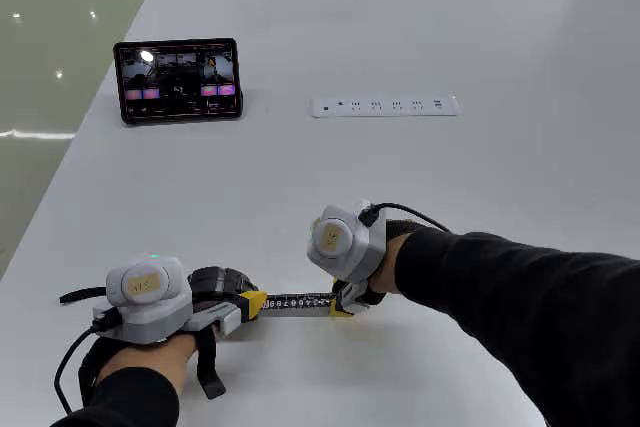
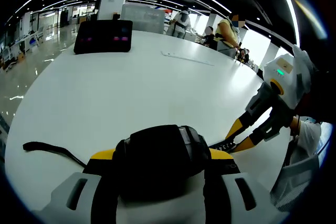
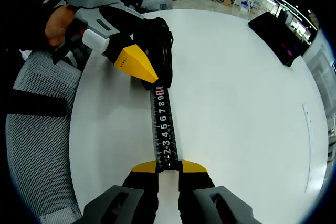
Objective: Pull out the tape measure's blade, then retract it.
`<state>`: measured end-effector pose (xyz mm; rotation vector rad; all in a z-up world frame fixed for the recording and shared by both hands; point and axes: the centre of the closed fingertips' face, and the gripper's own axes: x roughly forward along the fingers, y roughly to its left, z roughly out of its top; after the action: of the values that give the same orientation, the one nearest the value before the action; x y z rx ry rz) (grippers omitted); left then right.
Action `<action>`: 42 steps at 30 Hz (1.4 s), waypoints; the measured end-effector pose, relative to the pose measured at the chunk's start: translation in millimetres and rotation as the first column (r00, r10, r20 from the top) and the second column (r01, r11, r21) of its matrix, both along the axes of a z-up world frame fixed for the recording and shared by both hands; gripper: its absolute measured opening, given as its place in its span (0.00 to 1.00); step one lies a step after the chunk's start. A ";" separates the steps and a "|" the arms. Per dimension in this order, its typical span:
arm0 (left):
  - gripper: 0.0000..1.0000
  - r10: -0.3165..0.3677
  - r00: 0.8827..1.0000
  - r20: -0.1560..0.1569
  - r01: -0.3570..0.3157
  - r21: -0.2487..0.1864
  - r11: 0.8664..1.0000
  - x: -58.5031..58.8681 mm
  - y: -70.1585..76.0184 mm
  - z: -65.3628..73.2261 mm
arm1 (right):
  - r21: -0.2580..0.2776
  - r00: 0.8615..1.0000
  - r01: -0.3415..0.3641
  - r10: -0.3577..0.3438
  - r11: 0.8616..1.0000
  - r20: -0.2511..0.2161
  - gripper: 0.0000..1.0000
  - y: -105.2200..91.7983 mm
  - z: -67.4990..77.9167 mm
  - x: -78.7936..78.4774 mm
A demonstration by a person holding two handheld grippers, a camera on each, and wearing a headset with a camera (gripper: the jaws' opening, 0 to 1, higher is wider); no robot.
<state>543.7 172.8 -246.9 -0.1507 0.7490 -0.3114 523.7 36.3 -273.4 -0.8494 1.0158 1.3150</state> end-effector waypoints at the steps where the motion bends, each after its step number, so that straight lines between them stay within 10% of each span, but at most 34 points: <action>1: 0.61 0.000 1.000 0.000 0.000 -0.002 1.000 0.4 0.0 -0.1 | 0.000 1.000 0.001 -0.001 1.000 -0.002 0.10 0.4 0.1 0.2; 42: 0.61 0.001 1.000 -0.008 -0.001 -0.026 1.000 0.1 -0.3 0.0 | 0.073 1.000 0.003 -0.002 0.997 -0.008 0.10 19.1 1.0 2.0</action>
<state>543.9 172.5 -246.8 -0.1767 0.7533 -0.3200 525.6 55.4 -272.4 -0.7881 0.9695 1.3464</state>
